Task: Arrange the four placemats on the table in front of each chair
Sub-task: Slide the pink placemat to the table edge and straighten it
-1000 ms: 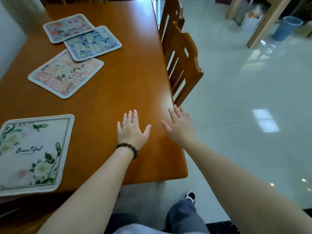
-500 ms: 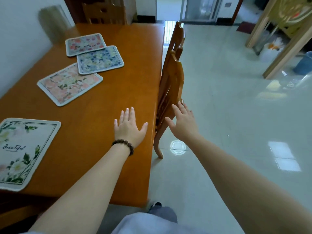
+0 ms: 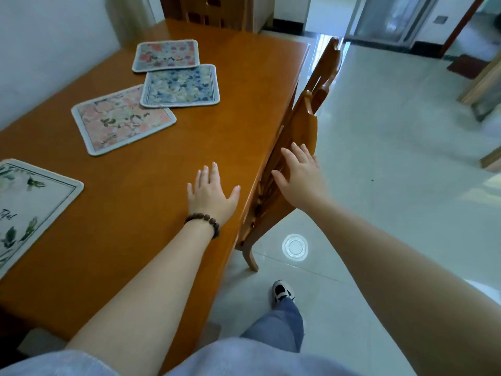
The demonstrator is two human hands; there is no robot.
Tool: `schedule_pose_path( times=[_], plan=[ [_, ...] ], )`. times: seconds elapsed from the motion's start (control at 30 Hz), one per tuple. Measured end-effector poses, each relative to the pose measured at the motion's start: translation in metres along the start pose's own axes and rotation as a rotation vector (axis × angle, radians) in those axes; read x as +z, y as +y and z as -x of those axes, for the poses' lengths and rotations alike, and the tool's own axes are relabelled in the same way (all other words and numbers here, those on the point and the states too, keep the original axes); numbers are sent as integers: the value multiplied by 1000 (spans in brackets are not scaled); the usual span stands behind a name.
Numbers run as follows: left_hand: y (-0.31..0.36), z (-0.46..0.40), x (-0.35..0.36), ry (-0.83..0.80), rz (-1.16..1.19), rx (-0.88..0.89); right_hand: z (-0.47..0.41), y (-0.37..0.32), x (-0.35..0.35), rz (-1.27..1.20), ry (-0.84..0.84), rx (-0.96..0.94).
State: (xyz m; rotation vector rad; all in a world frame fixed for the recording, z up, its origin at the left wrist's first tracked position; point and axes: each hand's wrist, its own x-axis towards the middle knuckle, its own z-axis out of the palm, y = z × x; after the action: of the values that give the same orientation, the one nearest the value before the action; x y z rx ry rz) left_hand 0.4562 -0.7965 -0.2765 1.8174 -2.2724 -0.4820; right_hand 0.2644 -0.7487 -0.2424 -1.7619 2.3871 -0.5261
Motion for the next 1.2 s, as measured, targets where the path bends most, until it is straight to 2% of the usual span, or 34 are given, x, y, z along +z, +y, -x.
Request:
schedule_pose_path(
  times=[0.27, 0.63, 0.83, 1.03, 1.2],
  plan=[
    [19, -90, 20, 66, 20, -290, -138, 26, 0, 29, -172, -241],
    [65, -156, 20, 133, 53, -502, -256, 44, -17, 9, -286, -438],
    [75, -190, 28, 178, 40, -642, -324, 34, 10, -6, -322, -590],
    [84, -218, 27, 277, 29, -910, -394, 7, 47, -51, -433, -879],
    [90, -229, 14, 332, -27, -1055, -423, -10, 65, -88, -531, -1039]
  ],
)
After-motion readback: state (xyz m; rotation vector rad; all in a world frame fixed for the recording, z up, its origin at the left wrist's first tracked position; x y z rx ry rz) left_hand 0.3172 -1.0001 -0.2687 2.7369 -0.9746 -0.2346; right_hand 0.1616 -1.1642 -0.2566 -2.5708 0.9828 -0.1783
